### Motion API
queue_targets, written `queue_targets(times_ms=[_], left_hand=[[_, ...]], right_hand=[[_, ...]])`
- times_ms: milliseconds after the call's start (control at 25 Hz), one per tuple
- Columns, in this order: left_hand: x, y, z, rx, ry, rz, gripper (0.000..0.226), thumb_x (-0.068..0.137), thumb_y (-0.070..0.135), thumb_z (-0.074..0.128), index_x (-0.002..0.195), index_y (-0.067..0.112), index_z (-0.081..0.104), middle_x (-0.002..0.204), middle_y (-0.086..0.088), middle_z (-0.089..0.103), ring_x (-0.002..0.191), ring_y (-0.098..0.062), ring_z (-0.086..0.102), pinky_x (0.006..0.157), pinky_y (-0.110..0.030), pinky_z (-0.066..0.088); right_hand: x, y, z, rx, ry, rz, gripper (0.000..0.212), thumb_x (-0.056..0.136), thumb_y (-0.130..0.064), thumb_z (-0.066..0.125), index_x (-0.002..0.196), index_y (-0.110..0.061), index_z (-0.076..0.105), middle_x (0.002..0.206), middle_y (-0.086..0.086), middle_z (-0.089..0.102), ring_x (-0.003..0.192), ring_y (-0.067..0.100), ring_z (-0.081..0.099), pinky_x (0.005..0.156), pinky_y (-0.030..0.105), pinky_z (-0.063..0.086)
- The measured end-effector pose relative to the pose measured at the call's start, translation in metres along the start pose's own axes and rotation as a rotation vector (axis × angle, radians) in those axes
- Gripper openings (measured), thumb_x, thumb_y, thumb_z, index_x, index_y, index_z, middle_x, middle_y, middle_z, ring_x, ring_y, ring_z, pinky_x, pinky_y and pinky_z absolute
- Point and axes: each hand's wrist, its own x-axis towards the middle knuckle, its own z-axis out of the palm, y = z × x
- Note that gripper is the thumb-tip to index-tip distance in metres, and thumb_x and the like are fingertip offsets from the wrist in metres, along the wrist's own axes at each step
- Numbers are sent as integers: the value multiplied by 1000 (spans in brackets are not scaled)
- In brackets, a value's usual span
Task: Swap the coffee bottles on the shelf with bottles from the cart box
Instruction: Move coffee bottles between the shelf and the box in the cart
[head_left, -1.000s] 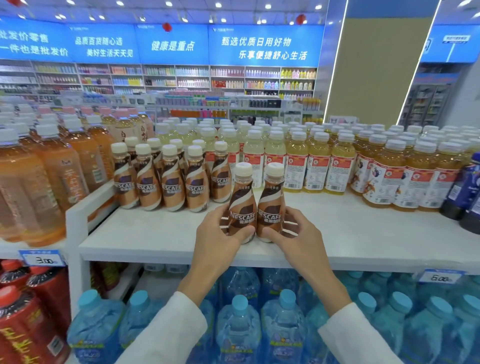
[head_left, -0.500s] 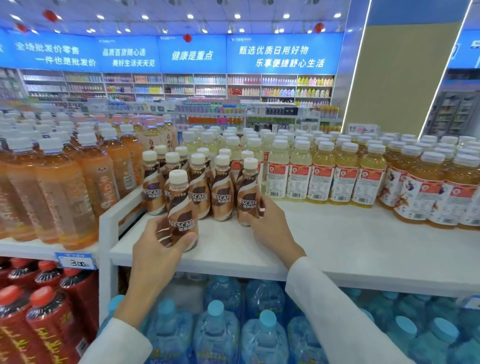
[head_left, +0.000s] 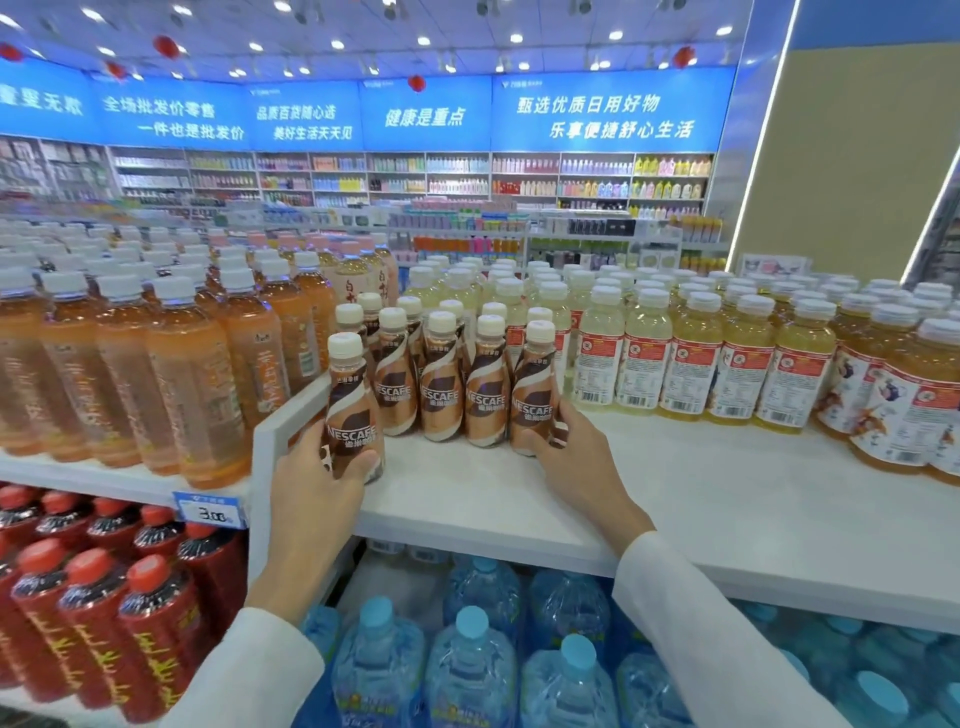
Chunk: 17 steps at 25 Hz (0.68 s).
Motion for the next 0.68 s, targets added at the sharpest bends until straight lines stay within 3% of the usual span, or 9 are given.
queue_targets(times_ms=[80,240,320,480,680], left_hand=[[9,-2,3,83,21,-5,56,92,23,70,144,18,49,135,-3,63,123,-25,57,106,-41,45],[14,6,5,151,140,-1,55,94,17,68,143,11,45,145,-6,41,132,-26,47,105,-31,37],[16,10,7,198,141,-37,61,98,21,63,151,12,35,151,-9,35,138,-27,41,110,-37,37],[26,5,10,264,131,-53,68,101,28,57,158,13,24,157,-9,35,144,-28,35,115,-42,33],[27,4,16,302,170,-51,65,102,30,56,157,15,26,155,-9,38,139,-30,42,111,-44,38]], right_hand=[[1,1,0,-16,2,2,58,94,-27,68,147,-28,44,133,-12,60,118,10,56,100,25,44],[2,3,2,-49,-27,-27,56,95,-30,66,146,-33,42,135,-14,57,119,9,55,106,31,43],[4,4,4,-49,-32,-26,56,95,-32,65,146,-32,42,138,-14,57,122,10,55,109,36,43],[5,6,6,-56,-20,-27,59,95,-32,66,148,-33,40,139,-13,57,124,12,55,110,39,44],[4,3,6,-26,-17,-17,56,95,-30,67,144,-31,41,130,-15,55,117,10,54,108,37,44]])
